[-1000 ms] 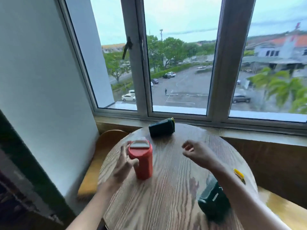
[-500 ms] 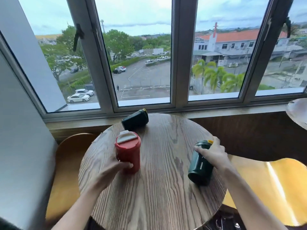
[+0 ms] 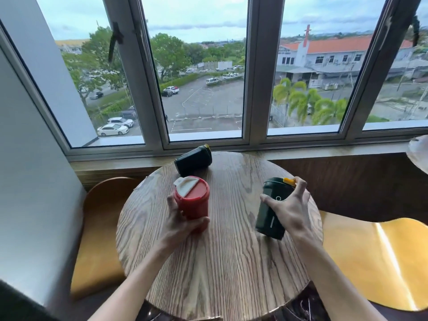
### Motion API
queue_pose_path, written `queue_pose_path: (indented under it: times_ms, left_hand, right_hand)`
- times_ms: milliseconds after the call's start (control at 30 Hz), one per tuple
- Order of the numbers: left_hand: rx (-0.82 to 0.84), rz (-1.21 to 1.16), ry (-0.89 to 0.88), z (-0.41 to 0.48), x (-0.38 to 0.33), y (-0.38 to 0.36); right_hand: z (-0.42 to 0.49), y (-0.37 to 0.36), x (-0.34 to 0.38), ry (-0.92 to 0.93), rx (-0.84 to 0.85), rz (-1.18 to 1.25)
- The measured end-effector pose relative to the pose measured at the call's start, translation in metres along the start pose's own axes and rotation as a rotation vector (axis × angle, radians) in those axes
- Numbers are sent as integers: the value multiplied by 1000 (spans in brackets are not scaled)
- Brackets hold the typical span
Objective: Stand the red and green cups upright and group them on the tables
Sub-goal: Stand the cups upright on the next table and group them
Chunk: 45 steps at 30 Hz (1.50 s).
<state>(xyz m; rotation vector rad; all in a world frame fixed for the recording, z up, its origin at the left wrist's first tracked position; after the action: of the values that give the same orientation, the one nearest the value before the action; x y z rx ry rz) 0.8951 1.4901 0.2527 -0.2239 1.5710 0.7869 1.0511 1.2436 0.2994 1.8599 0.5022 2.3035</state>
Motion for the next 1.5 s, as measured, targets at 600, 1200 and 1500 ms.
queue_pose_path:
  times_ms: [600, 1200, 1500]
  left_hand:
    - [44, 70, 1, 1, 3, 0]
    - [232, 60, 63, 10, 6, 7]
    - [98, 67, 27, 8, -2, -12]
  right_hand:
    - [-14, -42, -22, 245, 214, 285]
    - [-5, -35, -32, 129, 249, 120]
    - [-1, -35, -36, 110, 272, 146]
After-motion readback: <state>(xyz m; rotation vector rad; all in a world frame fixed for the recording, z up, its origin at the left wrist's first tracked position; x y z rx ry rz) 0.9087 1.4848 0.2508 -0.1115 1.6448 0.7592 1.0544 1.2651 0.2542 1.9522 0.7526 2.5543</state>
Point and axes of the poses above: each hand's wrist, its own z-axis towards the middle knuckle, its own y-axis out of the back of the hand, x = y × z, the point moved 4 cm from there along z, towards the middle knuckle, and after that the axes turned 4 degrees about z, right-handed, at the moved point
